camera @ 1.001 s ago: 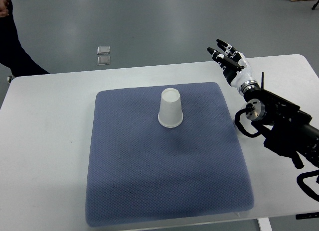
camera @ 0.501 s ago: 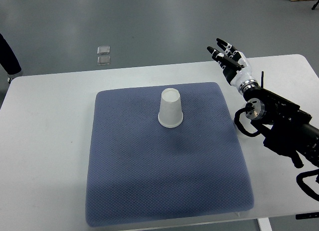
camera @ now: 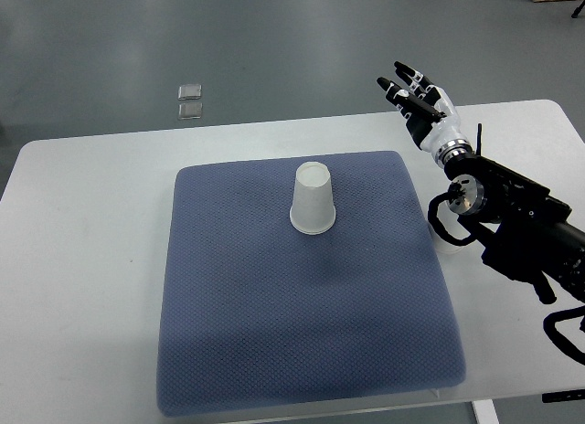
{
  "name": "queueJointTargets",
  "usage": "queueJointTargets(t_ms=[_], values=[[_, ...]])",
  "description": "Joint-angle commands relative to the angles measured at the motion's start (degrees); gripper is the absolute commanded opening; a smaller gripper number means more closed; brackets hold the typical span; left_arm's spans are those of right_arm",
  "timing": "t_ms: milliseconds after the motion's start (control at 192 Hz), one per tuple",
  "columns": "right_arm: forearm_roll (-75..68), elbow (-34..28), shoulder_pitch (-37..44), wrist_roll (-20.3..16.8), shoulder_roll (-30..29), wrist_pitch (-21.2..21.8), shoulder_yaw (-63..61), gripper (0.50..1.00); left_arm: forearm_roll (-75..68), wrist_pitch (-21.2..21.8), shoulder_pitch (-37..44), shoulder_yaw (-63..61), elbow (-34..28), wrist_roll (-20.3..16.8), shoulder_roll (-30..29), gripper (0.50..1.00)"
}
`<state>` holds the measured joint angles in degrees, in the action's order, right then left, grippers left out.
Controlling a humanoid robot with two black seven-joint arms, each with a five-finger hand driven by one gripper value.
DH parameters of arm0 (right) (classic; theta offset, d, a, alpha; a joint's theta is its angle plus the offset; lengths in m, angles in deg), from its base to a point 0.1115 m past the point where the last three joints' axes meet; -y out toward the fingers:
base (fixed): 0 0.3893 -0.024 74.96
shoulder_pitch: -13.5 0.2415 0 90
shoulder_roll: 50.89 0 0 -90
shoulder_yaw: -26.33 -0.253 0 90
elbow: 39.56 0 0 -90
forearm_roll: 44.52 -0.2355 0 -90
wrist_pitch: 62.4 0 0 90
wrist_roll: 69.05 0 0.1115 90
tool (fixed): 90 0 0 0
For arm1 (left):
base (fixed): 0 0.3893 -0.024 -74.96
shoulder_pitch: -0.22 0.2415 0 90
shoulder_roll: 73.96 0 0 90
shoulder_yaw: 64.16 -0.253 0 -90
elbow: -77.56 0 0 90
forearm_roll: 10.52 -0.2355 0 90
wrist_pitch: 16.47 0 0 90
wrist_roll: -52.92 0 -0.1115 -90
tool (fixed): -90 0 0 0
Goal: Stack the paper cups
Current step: 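Move the right hand over the white paper cup beside the pad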
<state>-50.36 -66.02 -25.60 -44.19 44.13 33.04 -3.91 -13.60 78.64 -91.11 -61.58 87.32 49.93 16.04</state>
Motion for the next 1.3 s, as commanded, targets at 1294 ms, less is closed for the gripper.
queueJointTargets(t_ms=[1294], values=[[88.63, -30.76, 8.77, 0.02, 36.21, 23.57, 15.47, 0.909, 0.0, -0.01, -0.08, 0.05, 0.0, 0.0, 0.0, 1.0]])
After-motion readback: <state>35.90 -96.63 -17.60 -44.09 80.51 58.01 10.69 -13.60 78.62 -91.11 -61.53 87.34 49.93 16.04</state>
